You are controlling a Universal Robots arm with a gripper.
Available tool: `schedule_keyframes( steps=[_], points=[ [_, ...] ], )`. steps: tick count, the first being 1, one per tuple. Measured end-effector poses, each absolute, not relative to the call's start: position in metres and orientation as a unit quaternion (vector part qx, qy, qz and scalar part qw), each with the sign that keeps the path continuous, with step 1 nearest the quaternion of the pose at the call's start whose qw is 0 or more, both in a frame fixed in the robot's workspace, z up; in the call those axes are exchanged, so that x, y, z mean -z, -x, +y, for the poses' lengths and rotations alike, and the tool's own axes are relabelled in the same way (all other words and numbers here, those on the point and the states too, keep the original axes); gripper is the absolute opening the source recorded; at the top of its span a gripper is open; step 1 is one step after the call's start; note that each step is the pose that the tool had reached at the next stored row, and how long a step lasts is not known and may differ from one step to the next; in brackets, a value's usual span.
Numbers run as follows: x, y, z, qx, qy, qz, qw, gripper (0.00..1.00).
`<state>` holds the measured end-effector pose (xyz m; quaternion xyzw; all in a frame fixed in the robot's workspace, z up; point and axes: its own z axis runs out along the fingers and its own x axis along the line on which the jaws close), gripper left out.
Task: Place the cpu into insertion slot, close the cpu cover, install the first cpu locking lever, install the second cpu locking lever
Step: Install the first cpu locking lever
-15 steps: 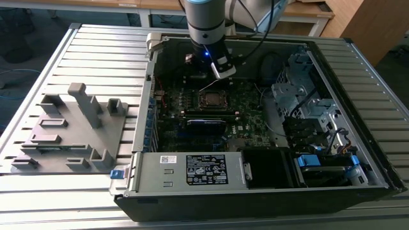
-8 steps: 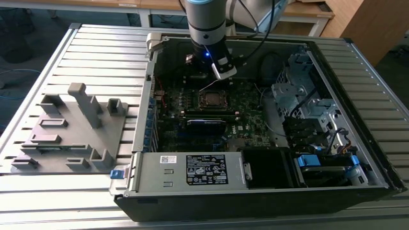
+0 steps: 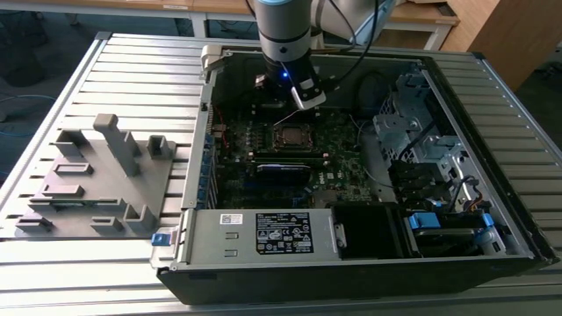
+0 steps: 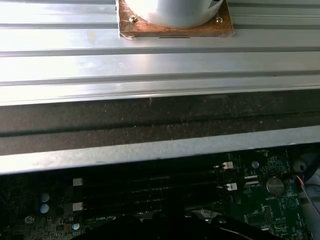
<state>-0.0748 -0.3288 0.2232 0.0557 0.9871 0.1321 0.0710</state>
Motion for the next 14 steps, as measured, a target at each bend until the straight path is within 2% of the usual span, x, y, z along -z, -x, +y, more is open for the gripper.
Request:
schedule_keyframes(
  steps=[14],
  points=[
    [-0.2238,0.0749,-0.3344,-0.133,-0.056,0.987,0.071,0.1]
  ],
)
